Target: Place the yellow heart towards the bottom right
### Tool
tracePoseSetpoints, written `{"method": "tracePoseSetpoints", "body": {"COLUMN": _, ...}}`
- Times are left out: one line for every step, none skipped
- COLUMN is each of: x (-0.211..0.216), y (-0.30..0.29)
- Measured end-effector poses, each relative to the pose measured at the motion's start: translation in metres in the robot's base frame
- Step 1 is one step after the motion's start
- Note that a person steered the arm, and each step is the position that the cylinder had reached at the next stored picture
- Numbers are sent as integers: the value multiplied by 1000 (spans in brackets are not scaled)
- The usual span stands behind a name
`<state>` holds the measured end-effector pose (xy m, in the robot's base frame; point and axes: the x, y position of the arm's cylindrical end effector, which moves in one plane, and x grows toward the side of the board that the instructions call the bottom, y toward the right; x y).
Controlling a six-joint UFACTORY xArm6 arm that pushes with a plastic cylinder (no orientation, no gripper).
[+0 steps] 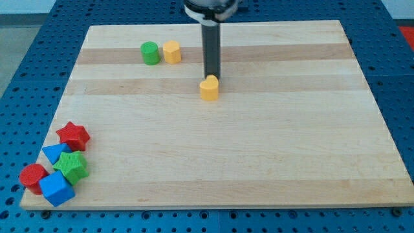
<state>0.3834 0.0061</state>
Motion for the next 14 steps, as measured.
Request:
{"method": "tracePoseSetpoints", "body": {"x": 59, "y": 36}}
{"method": "tracePoseSetpoints", "body": {"x": 64, "y": 47}}
{"method": "tracePoseSetpoints", "body": {"x": 32, "y": 47}}
{"method": "tracePoseSetpoints", "body": {"x": 10, "y": 29}}
{"method": "tracePoseSetpoints", "body": {"x": 22, "y": -18}}
{"method": "tracePoseSetpoints", "body": {"x": 54, "y": -3}}
{"method": "tracePoseSetpoints", "body": {"x": 90, "y": 47}}
{"method": "tracePoseSetpoints", "body": {"x": 118, "y": 77}}
{"method": "tracePoseSetpoints", "body": {"x": 112, "y": 70}}
{"method": "tracePoseSetpoints", "body": {"x": 94, "y": 37}}
{"method": "tracePoseSetpoints", "body": {"x": 110, "y": 6}}
{"method": "tracePoseSetpoints", "body": {"x": 141, "y": 13}}
{"method": "tracePoseSetpoints", "body": {"x": 146, "y": 72}}
{"method": "tracePoseSetpoints", "body": {"x": 145, "y": 83}}
